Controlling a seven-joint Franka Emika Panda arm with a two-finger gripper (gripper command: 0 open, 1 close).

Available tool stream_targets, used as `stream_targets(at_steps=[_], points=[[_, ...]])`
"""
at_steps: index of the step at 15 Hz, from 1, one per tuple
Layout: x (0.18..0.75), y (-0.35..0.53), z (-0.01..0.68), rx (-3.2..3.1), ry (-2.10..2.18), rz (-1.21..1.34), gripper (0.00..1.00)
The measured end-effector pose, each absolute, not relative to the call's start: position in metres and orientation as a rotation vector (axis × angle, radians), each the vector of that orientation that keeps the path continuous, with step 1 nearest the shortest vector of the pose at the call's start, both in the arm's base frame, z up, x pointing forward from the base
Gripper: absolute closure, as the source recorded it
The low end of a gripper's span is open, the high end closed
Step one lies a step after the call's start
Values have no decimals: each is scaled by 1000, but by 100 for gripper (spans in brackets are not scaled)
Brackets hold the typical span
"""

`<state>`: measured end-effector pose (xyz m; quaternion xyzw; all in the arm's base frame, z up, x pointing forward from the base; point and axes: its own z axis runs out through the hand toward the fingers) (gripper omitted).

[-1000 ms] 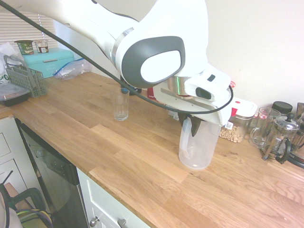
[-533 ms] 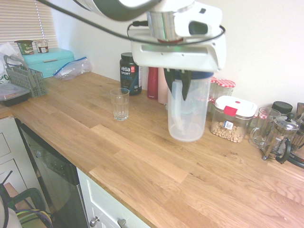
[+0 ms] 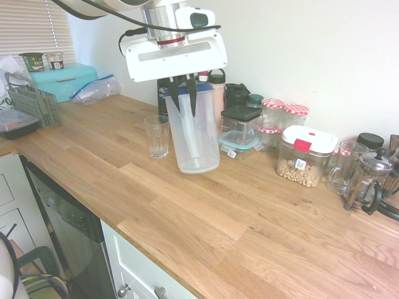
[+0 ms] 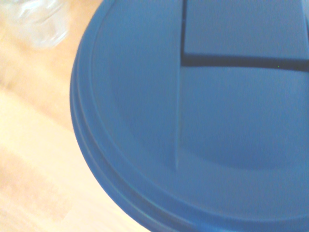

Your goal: Pour me some water

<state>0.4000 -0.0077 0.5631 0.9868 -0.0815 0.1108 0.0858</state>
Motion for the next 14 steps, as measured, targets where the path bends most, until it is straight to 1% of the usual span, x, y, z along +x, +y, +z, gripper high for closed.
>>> stream_targets(at_steps=[7, 14], points=[[435, 96, 554, 2637, 212, 163, 100], [471, 156, 550, 2465, 341, 0, 100]])
